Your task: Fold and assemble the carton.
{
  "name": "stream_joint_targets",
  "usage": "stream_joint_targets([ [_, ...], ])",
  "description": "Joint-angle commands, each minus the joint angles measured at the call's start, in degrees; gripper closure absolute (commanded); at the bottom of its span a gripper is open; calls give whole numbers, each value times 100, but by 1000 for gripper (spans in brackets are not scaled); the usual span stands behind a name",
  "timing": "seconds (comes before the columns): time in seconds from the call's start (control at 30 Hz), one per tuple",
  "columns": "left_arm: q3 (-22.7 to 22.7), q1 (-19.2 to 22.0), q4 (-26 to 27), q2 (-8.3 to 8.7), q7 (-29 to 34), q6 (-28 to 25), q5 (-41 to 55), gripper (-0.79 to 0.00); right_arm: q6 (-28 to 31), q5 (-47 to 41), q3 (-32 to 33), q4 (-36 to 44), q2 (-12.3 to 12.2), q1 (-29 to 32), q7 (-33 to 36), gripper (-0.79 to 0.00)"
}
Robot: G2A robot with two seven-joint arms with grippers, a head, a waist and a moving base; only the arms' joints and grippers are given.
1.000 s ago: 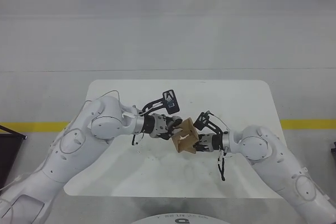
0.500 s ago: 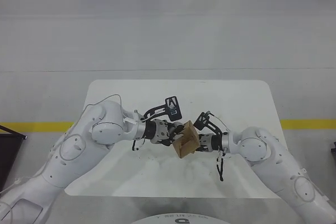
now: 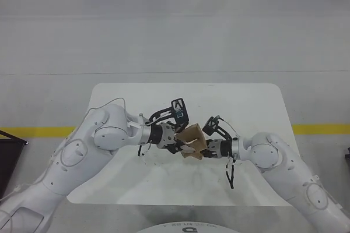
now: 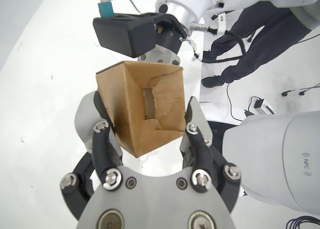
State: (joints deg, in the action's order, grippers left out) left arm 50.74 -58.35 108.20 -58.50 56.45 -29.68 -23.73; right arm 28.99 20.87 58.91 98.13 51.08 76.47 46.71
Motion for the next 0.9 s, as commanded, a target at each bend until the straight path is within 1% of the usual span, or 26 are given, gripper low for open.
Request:
stream_joint_targets([
  [0.0,54,-20,14,5,-111,16,51,-785,2,13,-17,-3,4,-7,8,0],
  [0.33,391,-224,114,54,-661,80,62,-785,79,-143,-100,-103,38,-76,-33,0],
  [0.43,514,-357,93,75,-783,312,72,-785,114,-197,-99,-141,43,-87,-58,0],
  [0.5,567,-446,83,84,-865,374,185,-785,121,-196,-97,-151,45,-96,-62,0],
  [0.63,585,-548,62,91,-835,648,210,-785,104,-166,-99,-149,47,-97,-61,0],
  [0.73,560,-574,71,89,-786,748,216,-785,79,-156,-97,-138,48,-86,-83,0],
  [0.87,551,-581,65,100,-580,982,39,-785,71,-141,-90,-115,49,-67,-111,0],
])
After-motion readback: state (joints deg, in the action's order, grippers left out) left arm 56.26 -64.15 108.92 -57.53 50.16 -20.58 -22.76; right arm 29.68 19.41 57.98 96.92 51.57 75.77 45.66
